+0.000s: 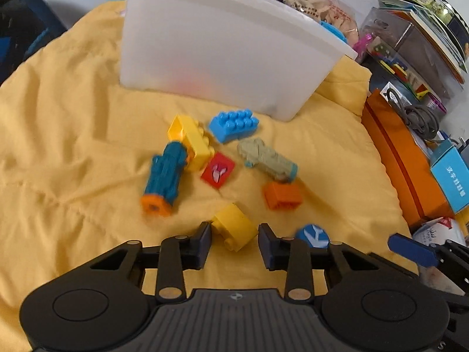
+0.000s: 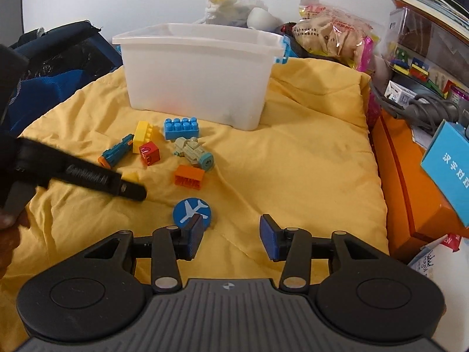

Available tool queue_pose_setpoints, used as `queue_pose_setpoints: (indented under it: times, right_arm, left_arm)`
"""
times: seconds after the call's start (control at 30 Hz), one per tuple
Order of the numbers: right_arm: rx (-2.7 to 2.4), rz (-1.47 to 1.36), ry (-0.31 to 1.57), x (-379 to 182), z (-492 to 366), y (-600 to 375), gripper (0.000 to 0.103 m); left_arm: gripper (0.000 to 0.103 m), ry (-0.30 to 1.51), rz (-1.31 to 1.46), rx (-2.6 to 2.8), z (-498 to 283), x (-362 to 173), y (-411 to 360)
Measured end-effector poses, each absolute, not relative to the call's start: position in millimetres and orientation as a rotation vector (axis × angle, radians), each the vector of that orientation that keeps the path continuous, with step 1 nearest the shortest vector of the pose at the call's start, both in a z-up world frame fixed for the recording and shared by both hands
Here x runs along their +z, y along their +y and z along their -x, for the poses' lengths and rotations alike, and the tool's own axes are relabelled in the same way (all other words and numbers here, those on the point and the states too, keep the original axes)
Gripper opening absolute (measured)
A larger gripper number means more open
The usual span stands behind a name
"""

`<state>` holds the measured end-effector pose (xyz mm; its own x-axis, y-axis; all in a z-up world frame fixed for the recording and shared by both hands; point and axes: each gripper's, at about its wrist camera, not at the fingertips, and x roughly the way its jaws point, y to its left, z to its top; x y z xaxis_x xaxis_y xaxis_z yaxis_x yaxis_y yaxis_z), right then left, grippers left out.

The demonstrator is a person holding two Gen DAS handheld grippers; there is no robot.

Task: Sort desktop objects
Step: 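Withdraw both open tools from the bin back over the pile, then grasp short yellow brick with left tool while right tool grasps short orange brick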

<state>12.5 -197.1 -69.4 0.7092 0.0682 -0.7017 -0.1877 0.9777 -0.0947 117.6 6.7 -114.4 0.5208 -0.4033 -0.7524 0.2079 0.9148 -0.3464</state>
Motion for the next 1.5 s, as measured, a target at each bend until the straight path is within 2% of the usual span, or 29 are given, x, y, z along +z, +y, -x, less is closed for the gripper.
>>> queue_pose_setpoints:
  times: [0.33,0.47,0.53,0.57,0.67,0.73,0.8,1.0,1.07,1.2,1.3,1.37,1.43,1.5]
  right_arm:
    - [0.248,0.147,0.771,-71.6,-38.0,-186.4,0.047]
    - [0.281,0.035,0.800,-75.2,-68.1,-188.0,0.046]
    - [0.292,-0.006,0.822,-77.4,-85.1,-190.0,0.043]
    - [0.290,-0.022,0.834,-78.8,-93.8,-191.3,0.038]
    - [0.300,-0.043,0.884,-86.6,-113.5,-193.8,0.037]
    - [0.336,-0.076,0.946,-96.3,-125.4,-195.0,0.037]
    - [0.396,-0.112,0.973,-100.8,-127.8,-194.7,0.035]
    - [0.423,0.067,0.906,-86.2,-96.0,-169.1,0.022]
    - [0.436,0.122,0.882,-80.5,-80.0,-162.9,0.019]
    - [0.446,0.190,0.859,-78.5,-49.5,-156.6,0.018]
    - [0.450,0.183,0.882,-84.6,-44.7,-158.1,0.018]
    - [0.443,0.170,0.882,-86.0,-44.1,-159.5,0.018]
    - [0.436,0.158,0.878,-83.5,-44.9,-160.9,0.018]
    - [0.434,0.159,0.874,-83.5,-47.6,-158.9,0.019]
  left_arm:
    - [0.038,0.906,-0.443,-0.471,-79.5,-97.3,-6.6]
    - [0.039,0.918,-0.580,-0.521,-69.0,-97.3,-2.7]
    - [0.039,0.915,-0.576,-0.532,-66.9,-96.5,0.7]
    - [0.039,0.917,-0.565,-0.537,-66.9,-95.8,1.9]
    - [0.040,0.902,-0.538,-0.544,-64.9,-92.8,3.6]
    - [0.050,0.879,-0.535,-0.549,-60.8,-91.0,3.5]
    - [0.052,0.834,-0.553,-0.530,-56.9,-92.5,0.6]
    - [0.052,0.827,-0.497,-0.500,-54.7,-92.3,6.7]
    - [0.052,0.848,-0.401,-0.489,-57.6,-88.0,15.6]
    - [0.052,0.934,-0.099,-0.473,-74.6,-85.7,40.5]
    - [0.048,0.984,0.045,-0.411,-85.8,-93.4,50.7]
    - [0.043,0.972,0.026,-0.392,-86.2,-95.0,47.0]
    - [0.032,0.982,0.016,-0.414,-89.3,-97.8,40.7]
    - [0.030,0.981,-0.013,-0.436,-86.7,-98.8,33.8]
